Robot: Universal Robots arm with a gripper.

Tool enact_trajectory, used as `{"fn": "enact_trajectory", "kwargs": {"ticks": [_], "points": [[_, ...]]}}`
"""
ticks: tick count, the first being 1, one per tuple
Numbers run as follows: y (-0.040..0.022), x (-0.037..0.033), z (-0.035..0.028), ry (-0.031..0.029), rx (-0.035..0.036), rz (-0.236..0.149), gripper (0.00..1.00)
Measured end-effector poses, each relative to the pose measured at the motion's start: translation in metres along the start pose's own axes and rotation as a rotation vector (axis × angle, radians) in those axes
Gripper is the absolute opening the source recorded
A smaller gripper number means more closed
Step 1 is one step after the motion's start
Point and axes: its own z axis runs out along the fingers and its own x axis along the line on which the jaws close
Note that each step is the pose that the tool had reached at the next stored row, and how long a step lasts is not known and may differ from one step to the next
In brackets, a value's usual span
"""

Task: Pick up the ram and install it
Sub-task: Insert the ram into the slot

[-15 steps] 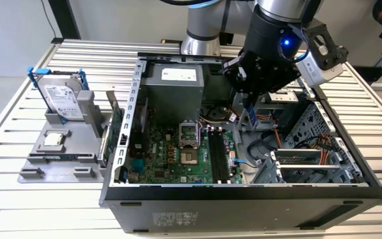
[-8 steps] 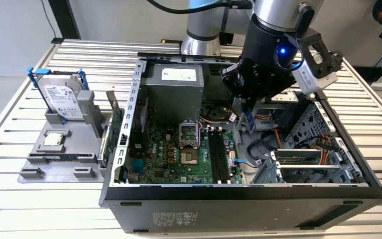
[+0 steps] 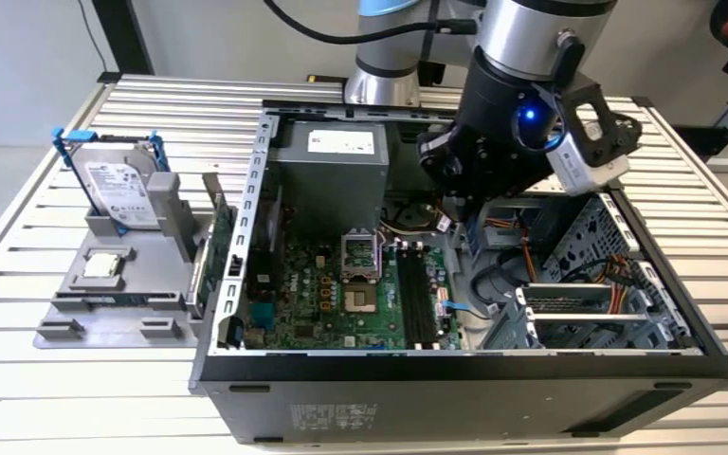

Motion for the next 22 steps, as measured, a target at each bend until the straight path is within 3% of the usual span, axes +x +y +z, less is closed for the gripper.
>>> {"fn": "enact_trajectory", "kwargs": {"ticks": [8,17,22], "points": [[-0.0006,0.0009,0.0143,-0.0022,0.0016,0.047,0.0],[-0.0013,0.0016,0.0306,-0.0022,0.0018,0.049,0.0],[-0.0014,0.0017,0.0325,-0.0023,0.0017,0.049,0.0]]}}
